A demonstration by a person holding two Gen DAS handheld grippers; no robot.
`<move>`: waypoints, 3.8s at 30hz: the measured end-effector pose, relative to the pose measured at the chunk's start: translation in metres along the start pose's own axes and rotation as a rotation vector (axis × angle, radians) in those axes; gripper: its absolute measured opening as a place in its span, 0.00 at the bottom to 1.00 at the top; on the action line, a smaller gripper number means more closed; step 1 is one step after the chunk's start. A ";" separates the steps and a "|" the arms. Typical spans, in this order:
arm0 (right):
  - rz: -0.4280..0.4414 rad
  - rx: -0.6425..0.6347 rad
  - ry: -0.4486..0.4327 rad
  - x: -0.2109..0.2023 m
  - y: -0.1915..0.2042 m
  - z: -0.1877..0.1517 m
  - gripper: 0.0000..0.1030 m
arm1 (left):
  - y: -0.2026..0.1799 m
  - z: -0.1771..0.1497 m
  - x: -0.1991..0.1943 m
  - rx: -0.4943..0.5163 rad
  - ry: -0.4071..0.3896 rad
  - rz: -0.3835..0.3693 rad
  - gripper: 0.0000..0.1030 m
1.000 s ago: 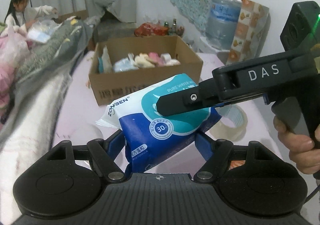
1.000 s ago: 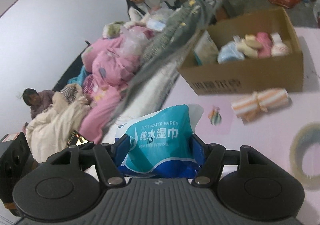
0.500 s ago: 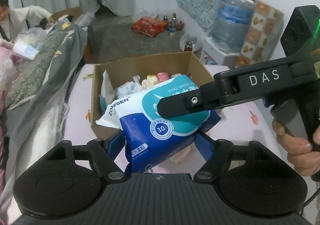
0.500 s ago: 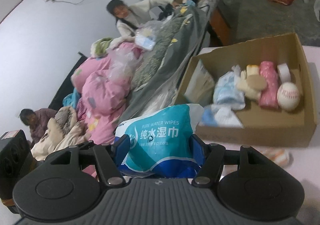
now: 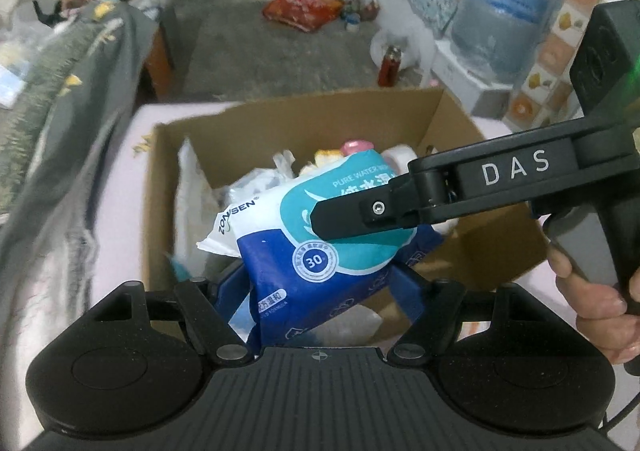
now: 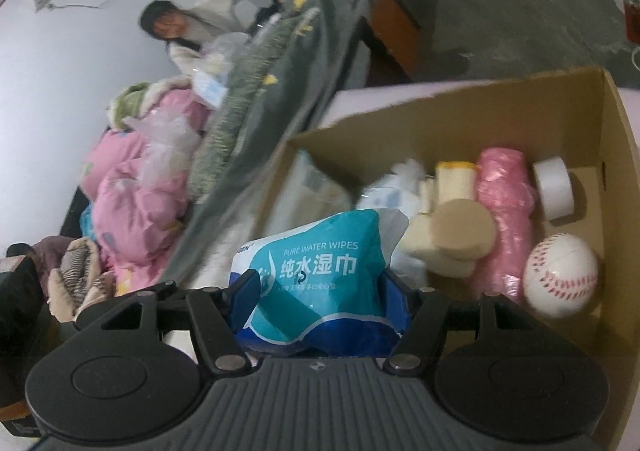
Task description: Organize soft objects
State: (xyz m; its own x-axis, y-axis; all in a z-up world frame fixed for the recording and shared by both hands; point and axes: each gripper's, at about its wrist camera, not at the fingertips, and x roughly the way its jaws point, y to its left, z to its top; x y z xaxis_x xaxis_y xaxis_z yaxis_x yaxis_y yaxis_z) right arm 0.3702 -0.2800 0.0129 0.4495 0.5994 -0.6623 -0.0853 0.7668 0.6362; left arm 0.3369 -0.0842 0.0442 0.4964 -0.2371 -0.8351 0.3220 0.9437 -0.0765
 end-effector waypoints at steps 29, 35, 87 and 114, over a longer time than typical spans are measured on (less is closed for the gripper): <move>-0.061 0.041 0.044 0.022 -0.015 0.007 0.44 | 0.032 0.001 -0.045 -0.143 -0.101 0.012 0.80; -0.110 0.085 0.095 0.039 -0.025 0.000 0.44 | 0.037 -0.006 -0.057 -0.171 -0.110 0.015 0.80; -0.188 0.076 0.202 -0.032 -0.069 -0.104 0.44 | -0.141 -0.154 0.027 0.425 -0.210 0.319 0.76; -0.135 0.236 0.201 -0.027 -0.084 -0.111 0.43 | -0.119 -0.138 0.034 0.299 -0.145 0.196 0.40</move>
State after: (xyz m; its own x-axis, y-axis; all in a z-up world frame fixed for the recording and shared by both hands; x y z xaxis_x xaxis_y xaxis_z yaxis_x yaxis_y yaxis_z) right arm 0.2661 -0.3348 -0.0668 0.2565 0.5471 -0.7968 0.1819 0.7823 0.5957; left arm 0.2043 -0.1730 -0.0498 0.6739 -0.1095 -0.7306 0.4202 0.8702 0.2572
